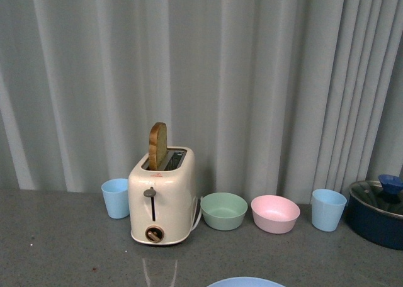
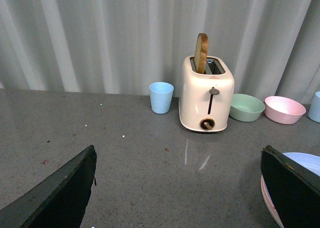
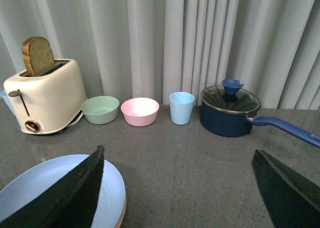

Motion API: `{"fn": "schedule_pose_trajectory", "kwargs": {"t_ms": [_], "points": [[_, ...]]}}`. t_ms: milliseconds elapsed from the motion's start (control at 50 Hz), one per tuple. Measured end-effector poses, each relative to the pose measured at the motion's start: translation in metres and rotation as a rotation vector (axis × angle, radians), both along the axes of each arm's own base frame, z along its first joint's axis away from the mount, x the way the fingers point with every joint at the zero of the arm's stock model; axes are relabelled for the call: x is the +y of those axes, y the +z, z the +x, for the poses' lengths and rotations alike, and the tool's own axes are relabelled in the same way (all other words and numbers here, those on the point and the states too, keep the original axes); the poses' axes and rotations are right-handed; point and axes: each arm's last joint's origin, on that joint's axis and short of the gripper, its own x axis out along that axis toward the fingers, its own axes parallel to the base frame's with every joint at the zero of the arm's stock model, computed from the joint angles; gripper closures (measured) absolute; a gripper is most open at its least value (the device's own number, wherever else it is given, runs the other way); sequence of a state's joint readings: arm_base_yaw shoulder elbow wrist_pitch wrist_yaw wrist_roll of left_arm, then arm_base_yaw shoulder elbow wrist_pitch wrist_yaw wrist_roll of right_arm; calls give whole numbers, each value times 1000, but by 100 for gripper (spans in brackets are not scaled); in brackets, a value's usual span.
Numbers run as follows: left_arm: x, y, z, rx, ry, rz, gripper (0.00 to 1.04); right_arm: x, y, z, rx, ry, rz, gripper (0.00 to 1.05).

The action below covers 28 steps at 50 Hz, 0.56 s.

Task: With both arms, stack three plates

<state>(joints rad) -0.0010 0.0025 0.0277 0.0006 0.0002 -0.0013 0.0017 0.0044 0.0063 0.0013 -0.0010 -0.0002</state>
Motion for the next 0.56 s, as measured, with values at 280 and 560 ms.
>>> {"fn": "schedule_pose_trajectory", "kwargs": {"t_ms": [280,560], "points": [[0,0,0,0,0,0,7,0,0,0,0,0,0,7],[0,0,0,0,0,0,7,0,0,0,0,0,0,7]]}}
